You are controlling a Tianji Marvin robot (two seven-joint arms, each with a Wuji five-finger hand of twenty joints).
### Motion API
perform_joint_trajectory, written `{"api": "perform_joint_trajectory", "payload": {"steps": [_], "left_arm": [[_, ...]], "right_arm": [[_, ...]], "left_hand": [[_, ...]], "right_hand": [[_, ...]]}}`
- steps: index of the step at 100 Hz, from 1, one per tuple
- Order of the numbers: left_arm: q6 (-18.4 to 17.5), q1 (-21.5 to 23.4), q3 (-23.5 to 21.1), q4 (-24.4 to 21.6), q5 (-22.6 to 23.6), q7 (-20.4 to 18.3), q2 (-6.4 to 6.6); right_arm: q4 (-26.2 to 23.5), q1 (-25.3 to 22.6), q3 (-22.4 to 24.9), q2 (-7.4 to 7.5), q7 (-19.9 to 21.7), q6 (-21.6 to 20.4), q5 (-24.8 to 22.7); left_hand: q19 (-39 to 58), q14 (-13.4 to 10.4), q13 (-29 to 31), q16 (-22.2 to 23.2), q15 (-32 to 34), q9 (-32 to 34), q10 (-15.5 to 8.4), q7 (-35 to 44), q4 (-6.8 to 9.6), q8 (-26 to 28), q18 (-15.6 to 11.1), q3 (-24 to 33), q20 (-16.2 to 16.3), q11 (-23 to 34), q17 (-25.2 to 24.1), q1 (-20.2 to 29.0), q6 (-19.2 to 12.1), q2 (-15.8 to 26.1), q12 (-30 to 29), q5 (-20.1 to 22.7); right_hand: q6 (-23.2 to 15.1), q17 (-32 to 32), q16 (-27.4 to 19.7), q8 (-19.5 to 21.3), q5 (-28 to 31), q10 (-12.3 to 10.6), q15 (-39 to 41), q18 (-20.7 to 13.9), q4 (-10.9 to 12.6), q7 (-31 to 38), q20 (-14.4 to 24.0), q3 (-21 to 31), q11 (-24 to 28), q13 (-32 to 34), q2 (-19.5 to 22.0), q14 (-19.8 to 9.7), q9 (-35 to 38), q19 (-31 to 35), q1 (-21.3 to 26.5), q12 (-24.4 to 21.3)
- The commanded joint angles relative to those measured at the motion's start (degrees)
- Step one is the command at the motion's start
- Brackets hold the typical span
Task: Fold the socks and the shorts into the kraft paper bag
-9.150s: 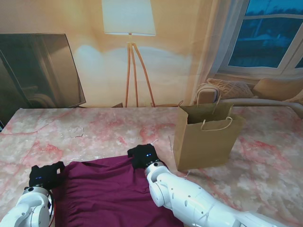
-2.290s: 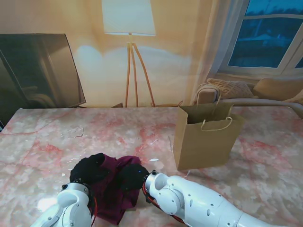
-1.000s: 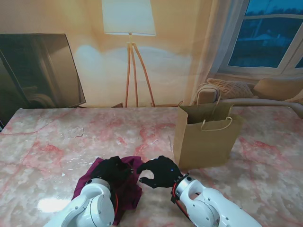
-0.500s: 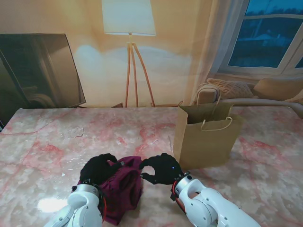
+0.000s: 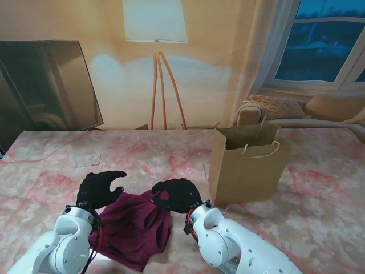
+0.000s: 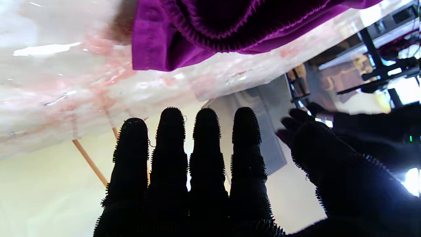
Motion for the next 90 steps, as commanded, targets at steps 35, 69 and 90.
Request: {"api": "perform_joint_trajectory", "payload": {"steps": [35,69,90], "left_arm": [[-1.49,-9.70,4.94,10.44,2.62,-14.79,4.21],[-0.57,-15.13,11.91,17.08,2.82,-17.01,4.85],[1.67,-16.59,15.10,20.25,4.53,-15.42,4.88]], "right_arm": [[5.27,8.96,-8.17,-4.04,4.95,9.48,5.24],[12.70,14.30,-15.41,-7.01,8.32,15.52,8.57],[16.10,17.00,-19.38,-7.94,11.30,17.02,8.81]], "left_hand": [[-16.94,-3.96,-19.38,-7.46,-7.61,-21.80,-3.20,-11.58,-0.43,-7.03,-1.45,-1.38,-1.54,-5.32,-12.42,-7.60,3.31,-2.44,-5.91,-15.55],[-16.78,-0.19,-10.55,-0.19,-2.57,-9.98,-2.61,-12.87,-1.16,-6.90,1.44,-3.16,3.27,0.57,-12.51,-9.14,5.17,-5.13,1.92,-16.28],[-11.42,1.47,-0.44,17.87,9.56,2.66,-9.48,-12.40,-2.82,-8.33,3.56,0.61,3.17,22.82,-10.18,-7.01,9.62,-6.83,36.07,-13.42]], "right_hand": [[4.87,-6.42,-2.09,-1.62,-12.49,1.20,-3.07,2.32,2.02,-7.25,-1.66,1.23,-0.77,-12.82,-4.49,1.78,-15.47,-1.18,-0.30,-0.05],[11.77,-9.30,-2.84,-3.26,-25.27,4.49,-1.88,4.99,0.60,-13.09,2.66,2.25,-0.07,-20.91,-9.50,7.33,-32.03,-1.56,0.38,-0.30],[16.93,-4.57,6.97,0.01,-29.72,6.75,6.15,2.85,-0.45,-29.04,17.13,2.30,1.54,-13.37,-12.98,3.58,-37.58,7.21,3.08,-0.86]]}}
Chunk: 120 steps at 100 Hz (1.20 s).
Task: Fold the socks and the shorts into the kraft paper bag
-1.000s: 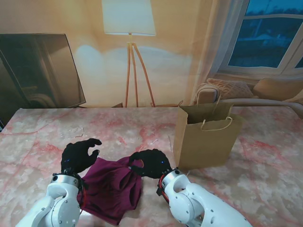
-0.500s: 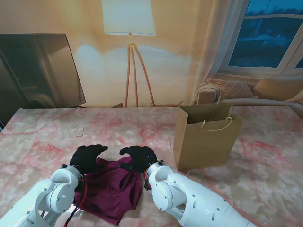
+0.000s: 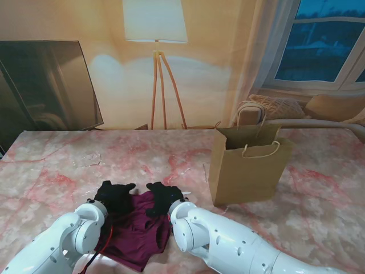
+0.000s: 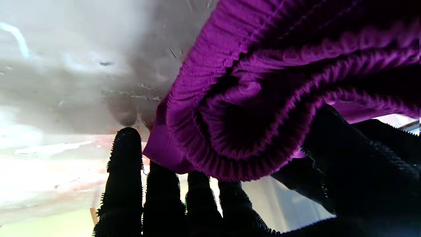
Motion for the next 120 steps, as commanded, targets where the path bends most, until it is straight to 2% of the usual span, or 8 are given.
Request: {"api": "perform_joint_trajectory", "payload": {"steps": [1,17,28,42,56,62,66,120], "left_arm": [[1.02,0.26,0.77,1.77,-0.79,0.12,0.02],[2.13,0.10,1.61,3.20,-2.21,3.04,-0.52],[2.09,0.37,1.49,3.05,-2.61,3.34,-0.60],[1.52,1.08,0.89,3.53,-2.47,6.42,-0.98],[0.74,2.62,-0.24,3.57,-2.44,10.86,-1.57],[0.54,3.34,-0.79,3.24,-2.36,12.08,-1.74],[0.50,3.79,-1.22,2.87,-1.97,12.71,-1.77],[0.05,4.51,-5.53,2.37,-1.51,30.41,-4.44]], "right_arm": [[0.81,0.23,-0.72,-0.50,1.29,0.30,0.13],[2.59,1.55,-2.49,-1.24,2.32,1.09,0.14],[3.52,1.93,-3.16,-1.92,2.36,2.11,0.33],[5.01,1.82,-3.19,-2.89,1.00,2.63,0.59],[6.04,2.22,-3.27,-3.13,0.84,0.58,1.10],[6.98,1.98,-3.00,-3.51,-1.18,-0.81,0.57],[7.57,1.73,-2.73,-3.79,-2.98,-1.65,-0.11],[7.95,-1.65,4.26,-5.35,-26.64,-4.69,-8.35]], "left_hand": [[2.83,0.86,5.00,6.07,4.45,10.67,-5.24,-0.70,-3.63,-1.46,2.14,1.37,0.35,11.97,1.01,2.41,4.00,-3.12,17.62,1.01],[8.62,-0.71,16.04,14.88,13.53,24.46,-13.43,6.55,-4.87,0.20,4.20,1.16,-1.58,31.81,3.62,5.11,2.99,-3.78,25.83,9.32],[10.29,-0.56,19.73,16.84,16.93,30.98,-12.61,22.63,-1.71,9.21,5.38,5.51,-2.14,39.71,4.06,1.11,-9.05,-3.00,23.52,21.99],[10.99,-0.35,18.28,17.20,17.29,32.87,-12.45,46.74,-5.22,16.59,6.34,-5.32,-2.28,42.03,3.34,8.59,-22.65,-4.74,25.02,28.16],[6.12,1.20,7.37,7.58,6.19,22.79,-5.71,46.41,-4.94,20.29,5.93,-6.76,-0.86,10.31,0.21,8.75,-26.02,-2.91,27.66,26.45],[4.29,1.49,2.62,2.17,1.24,10.72,0.20,46.39,-4.84,20.32,5.65,-7.35,0.15,-2.50,-0.33,8.79,-25.83,-3.05,-1.46,26.95],[4.22,1.42,3.03,0.42,0.17,10.63,1.39,46.34,-4.82,20.18,5.70,-7.38,0.52,-7.26,-0.09,8.55,-25.76,-3.10,-9.10,27.05],[15.39,0.06,16.99,3.80,11.64,37.64,-0.49,49.18,-5.74,17.15,7.23,0.71,3.89,-5.09,6.05,9.33,-24.77,-6.77,2.90,27.01]], "right_hand": [[2.37,2.29,6.59,2.80,-0.97,0.89,7.10,-1.41,-0.47,-8.30,6.27,0.14,1.18,6.47,-2.24,-1.75,-2.33,4.69,0.94,-0.42],[3.85,5.15,19.06,-1.89,-0.46,-3.46,22.25,-2.88,-1.28,-9.92,10.27,2.58,19.37,10.06,-5.59,-4.16,-0.50,9.96,2.70,7.28],[4.14,7.60,27.64,2.27,-0.67,-6.57,31.99,-2.56,-2.19,-8.74,10.42,5.16,28.26,13.02,-8.85,-5.24,5.09,12.90,3.48,16.00],[0.03,14.34,33.17,3.43,8.12,-11.48,40.65,-0.14,-3.12,-0.03,10.37,9.33,38.73,22.32,-15.07,-5.77,19.83,20.62,4.57,27.90],[-12.28,19.28,33.91,4.40,23.55,-15.08,46.71,2.69,-3.20,21.72,11.36,10.55,42.89,30.41,-18.00,-6.32,34.96,26.93,5.85,36.30],[-19.45,19.76,33.93,10.03,32.53,-15.23,47.64,3.44,-3.05,30.98,11.72,11.30,42.14,31.40,-17.84,-5.90,37.70,28.17,6.46,38.55],[-24.42,19.64,33.66,9.21,35.49,-15.10,47.21,3.58,-10.36,38.29,11.63,10.25,41.18,31.26,-18.94,-5.48,38.19,28.21,8.71,39.67],[-32.51,25.62,29.03,4.22,44.39,-11.74,40.81,0.89,-12.69,50.74,12.75,11.58,27.53,35.70,-20.14,-5.71,49.62,32.32,13.05,24.07]]}}
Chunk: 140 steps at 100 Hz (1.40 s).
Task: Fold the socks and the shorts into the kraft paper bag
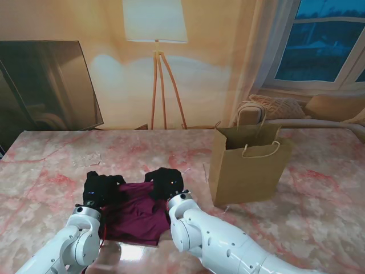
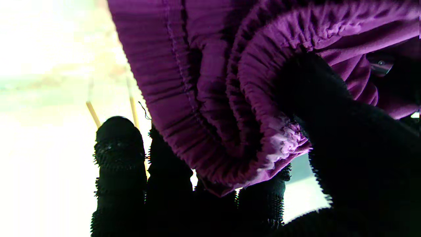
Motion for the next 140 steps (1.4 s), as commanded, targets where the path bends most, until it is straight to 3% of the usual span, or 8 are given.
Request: {"api": "perform_joint_trajectory", "payload": {"steps": [1,23,50,74,89,96,104,140], "left_arm": [[0.26,-0.37,-0.81,-0.49,0.03,0.61,-0.33],[-0.71,0.61,-1.64,-1.44,1.24,4.74,-0.66],[-4.08,4.56,-2.92,-2.24,4.56,5.05,0.31],[-6.21,8.11,-3.88,-2.21,8.04,5.73,1.28],[-7.89,10.78,-5.21,-4.18,9.38,3.78,1.81],[-9.07,12.58,-6.56,-6.24,9.71,1.55,2.04],[-10.84,14.97,-8.72,-9.15,9.34,-1.30,2.14],[-15.03,21.34,-16.13,-17.00,1.15,-6.17,0.87]], "right_arm": [[-0.42,-0.15,0.59,-0.27,-1.23,-0.55,-0.84],[-1.66,-1.22,1.83,0.87,-5.07,-3.13,-3.74],[-0.07,-2.92,1.43,3.03,-10.38,-10.43,-8.25],[0.39,-3.76,-0.71,5.82,-13.00,-15.01,-13.75],[0.98,-2.91,-3.65,7.06,-14.06,-16.30,-17.10],[2.14,-1.93,-5.55,7.20,-14.95,-16.74,-18.25],[3.68,-0.82,-7.64,7.11,-16.20,-16.92,-19.22],[8.17,2.24,-13.59,6.51,-23.61,-15.95,-22.77]], "left_hand": [[0.64,-0.65,0.15,1.08,1.59,2.41,-0.04,3.83,-2.20,0.50,1.32,5.54,1.07,0.17,-0.60,3.58,-0.24,-0.86,3.15,-0.10],[-0.43,-0.96,-3.31,1.94,0.50,0.35,-1.48,5.04,-2.38,2.45,1.00,6.55,0.64,-2.89,-1.63,4.16,-1.28,-1.52,11.10,-2.49],[-2.05,-1.46,-7.58,7.18,2.44,-8.25,-3.56,8.23,-2.68,16.58,0.43,8.46,0.46,4.75,-3.00,4.38,-3.18,-2.82,30.11,-9.60],[-2.55,-1.85,-7.60,8.74,2.73,-8.13,-4.48,7.65,-2.91,17.24,0.32,8.60,0.35,6.47,-3.28,4.16,-3.71,-3.41,32.40,-9.21],[-3.50,-1.91,-8.95,7.51,-0.76,-11.39,-3.76,3.60,-3.74,15.41,-0.32,8.79,0.00,2.46,-3.67,1.92,-1.61,-4.01,26.49,-10.26],[-5.10,-1.54,-10.90,5.23,-3.70,-18.80,-2.10,-3.24,-3.75,12.53,-0.97,9.92,-0.19,5.35,-4.56,-3.14,2.50,-3.85,4.07,-10.82],[-7.76,-1.10,-13.76,2.28,-7.51,-22.96,-0.15,-11.17,0.08,7.98,-1.49,10.68,-0.22,-0.66,-6.10,-10.16,6.52,-2.27,-5.82,-10.26],[-20.95,0.19,-19.92,-4.51,-16.46,-31.32,4.78,-32.82,6.34,-4.31,-1.92,-25.77,3.01,-8.76,-9.22,-12.30,12.98,23.33,-14.82,-12.72]], "right_hand": [[-1.52,0.83,-0.77,0.63,3.29,0.32,2.53,-0.73,-0.56,8.12,1.51,3.39,1.64,1.79,0.06,-0.57,2.49,4.39,2.32,0.29],[-1.67,0.44,-0.82,0.60,2.71,0.05,3.03,-1.17,-0.37,8.75,1.11,3.25,2.42,1.15,0.23,-1.34,1.74,4.23,2.72,0.67],[-5.17,-1.51,-0.29,7.93,-1.19,-2.47,4.09,-2.09,-0.48,10.23,0.51,5.16,5.51,-1.35,-3.42,-3.06,-1.39,2.60,5.02,3.79],[-6.23,-2.15,-0.05,9.20,-0.83,-3.30,4.21,-2.41,-0.70,9.94,0.47,5.63,6.04,-1.85,-4.17,-3.61,-1.58,1.87,5.01,4.72],[-6.64,-2.26,0.09,8.80,-0.02,-3.69,4.29,-2.51,-0.94,9.73,0.53,5.82,6.03,-1.85,-5.18,-3.83,-1.31,1.66,5.05,4.97],[-6.70,-2.26,0.12,8.49,0.08,-3.79,4.29,-2.56,-1.00,9.72,0.56,5.95,5.96,-1.77,-5.32,-3.84,-1.20,1.60,5.06,4.99],[-6.74,-2.28,0.14,8.14,0.22,-3.85,4.26,-2.58,-1.06,9.85,0.59,6.06,5.91,-1.74,-5.38,-3.83,-1.16,1.56,5.02,5.03],[-7.27,-4.35,1.52,5.36,-0.38,-4.54,5.84,-3.08,-0.25,10.56,0.96,6.39,7.66,-4.22,-2.66,-4.17,-3.42,0.34,5.57,6.52]]}}
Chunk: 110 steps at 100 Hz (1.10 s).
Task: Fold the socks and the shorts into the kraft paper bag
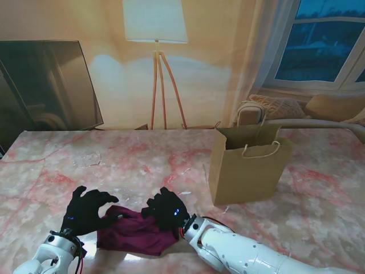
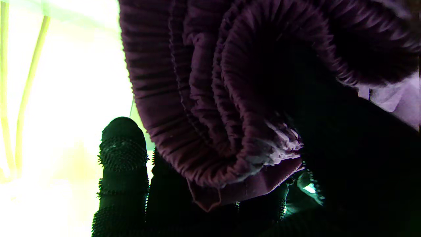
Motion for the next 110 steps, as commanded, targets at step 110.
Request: {"api": "perform_joint_trajectory", "payload": {"steps": [110], "left_arm": [[-1.94,-4.11,6.73,3.52,6.02,-14.42,3.14]], "right_arm": [[-20.69,-7.72,9.81,8.95,21.77,2.09,-6.55]], "left_hand": [[-17.85,-1.61,-8.37,-2.73,-1.91,-1.13,-1.47,29.86,-2.83,10.51,-5.86,13.53,5.35,-0.02,-0.93,11.74,-11.54,-17.63,0.53,8.07]], "right_hand": [[15.17,-13.08,-7.65,-3.20,-15.32,1.99,-19.62,-1.07,8.45,-24.37,2.15,-3.61,-14.65,-17.37,10.66,-0.55,-20.71,-14.01,-18.78,-11.66]]}}
